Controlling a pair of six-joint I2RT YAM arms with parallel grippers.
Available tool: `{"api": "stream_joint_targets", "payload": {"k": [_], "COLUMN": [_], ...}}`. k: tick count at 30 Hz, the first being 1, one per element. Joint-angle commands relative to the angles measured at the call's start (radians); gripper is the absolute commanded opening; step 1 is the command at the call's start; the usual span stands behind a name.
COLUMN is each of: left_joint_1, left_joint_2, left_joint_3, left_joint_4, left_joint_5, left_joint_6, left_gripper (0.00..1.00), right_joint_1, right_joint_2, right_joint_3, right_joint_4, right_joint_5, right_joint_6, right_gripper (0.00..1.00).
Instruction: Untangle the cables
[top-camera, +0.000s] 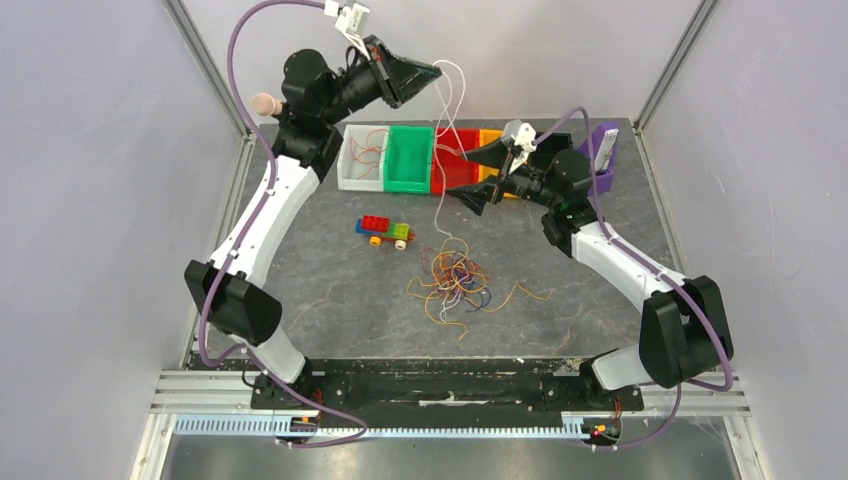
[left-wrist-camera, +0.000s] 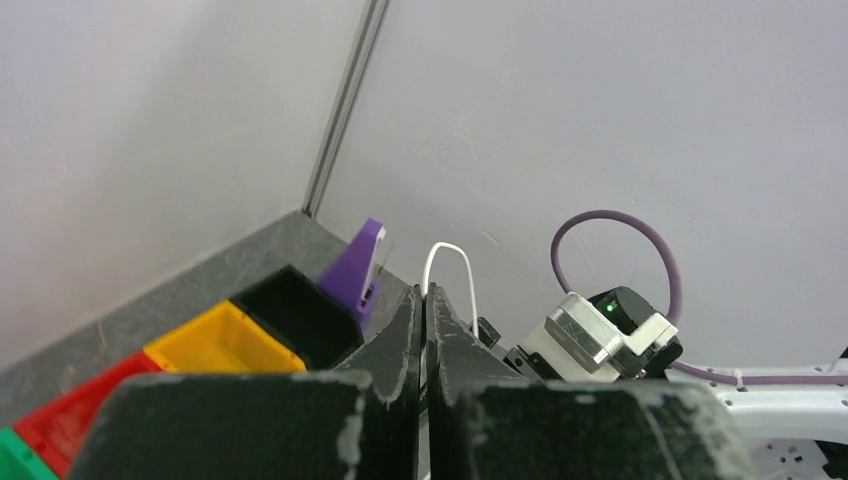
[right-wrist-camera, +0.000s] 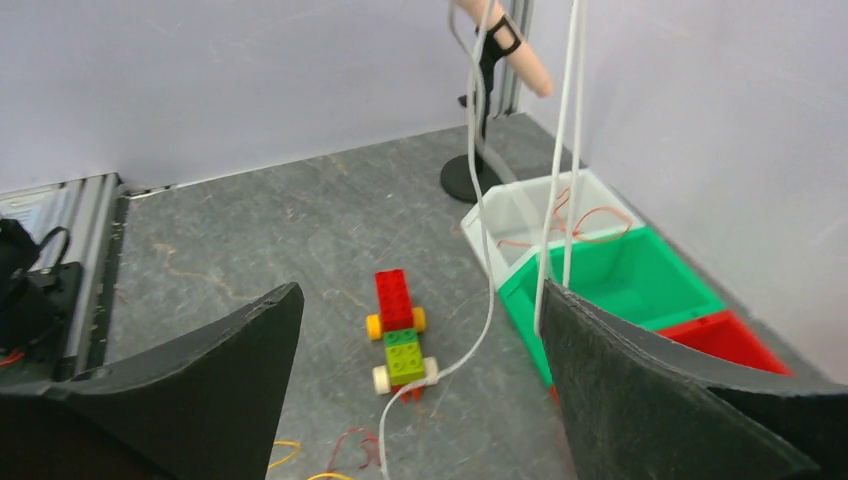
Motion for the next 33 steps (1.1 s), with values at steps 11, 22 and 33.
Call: {"api": "stream_joint_targets", "payload": {"k": [11, 22, 33], "left_joint_1": [0.061, 0.093, 0.101], "left_joint_2": [0.185, 0.253, 0.225], "left_joint_3": [0.477, 0.633, 0.607], "left_joint_4": [0.094, 0.088, 0.071], "left_joint_5": [-0.211, -0.29, -0.256], "left_joint_6": [0.272, 0.275, 0.271], "left_gripper": [0.02, 0.02, 0.02], "right_joint_1": [-0.044, -0.01, 0.016], "right_joint_2": [0.03, 0.275, 0.301], "right_joint_3": [-0.09, -0.167, -0.19], "right_joint_4": [-0.297, -0.358, -0.299], "right_joint_5": [0.046, 0.126, 0.16], "right_joint_6": [-0.09, -0.177, -0.127], "right_gripper": [0.97, 0.82, 0.81]}}
